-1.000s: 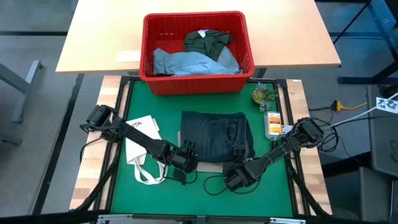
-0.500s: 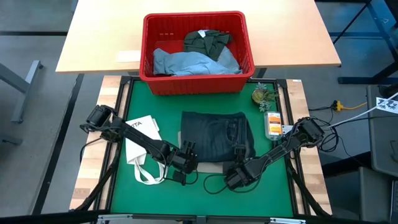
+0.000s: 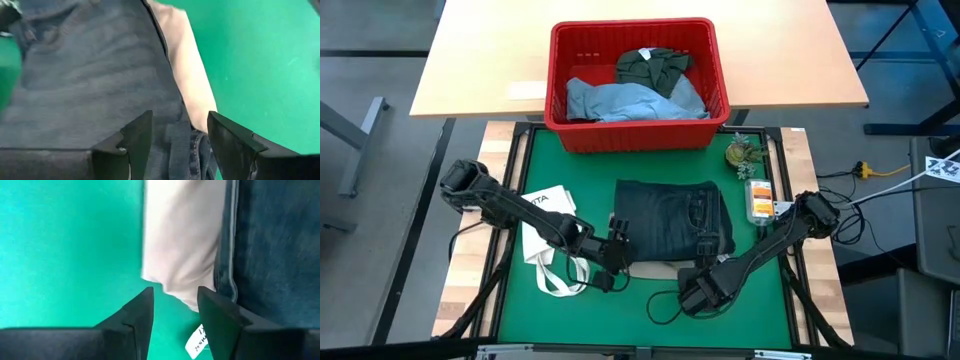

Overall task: Fold Laundry from Bin
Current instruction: Stack the dark blue jeans on top of the gray shorts

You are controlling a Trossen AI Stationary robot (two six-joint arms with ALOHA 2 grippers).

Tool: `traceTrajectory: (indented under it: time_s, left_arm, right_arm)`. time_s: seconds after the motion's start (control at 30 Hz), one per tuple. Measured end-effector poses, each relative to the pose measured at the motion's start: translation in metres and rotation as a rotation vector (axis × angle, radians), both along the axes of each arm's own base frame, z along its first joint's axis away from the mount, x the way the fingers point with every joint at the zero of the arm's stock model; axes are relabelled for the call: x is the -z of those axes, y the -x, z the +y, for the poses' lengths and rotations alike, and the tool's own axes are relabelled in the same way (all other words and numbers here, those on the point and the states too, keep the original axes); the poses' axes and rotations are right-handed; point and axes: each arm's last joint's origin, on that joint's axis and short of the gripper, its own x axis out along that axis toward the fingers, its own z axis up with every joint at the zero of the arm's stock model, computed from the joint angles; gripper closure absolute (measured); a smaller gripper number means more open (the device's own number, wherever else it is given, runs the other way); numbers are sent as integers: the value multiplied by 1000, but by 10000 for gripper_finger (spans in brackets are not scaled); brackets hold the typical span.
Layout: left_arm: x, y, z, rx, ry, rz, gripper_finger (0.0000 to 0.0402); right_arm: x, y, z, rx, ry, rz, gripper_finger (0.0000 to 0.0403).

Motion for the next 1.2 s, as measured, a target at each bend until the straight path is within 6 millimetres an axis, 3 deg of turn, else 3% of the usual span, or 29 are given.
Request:
traceTrajectory:
  time_s: [0.13, 0.27, 0.47, 0.83, 1.2]
  left_arm:
    - [-15, 1, 7, -32, 13, -72, 218]
    - [-18, -5, 13, -64, 25, -118, 218]
    - [-14, -8, 17, -57, 52, -104, 218]
    - [-13, -6, 9, -39, 83, -97, 218]
    - [-13, -6, 9, -39, 82, -98, 218]
  right_arm:
    - [-20, -2, 2, -15, 28, -1, 248]
    - [-36, -1, -3, -25, 164, -4, 248]
    - [-37, -1, -6, -30, 260, -33, 248]
    - [1, 0, -7, -167, 275, -44, 248]
    - [32, 4, -21, -136, 258, -50, 248]
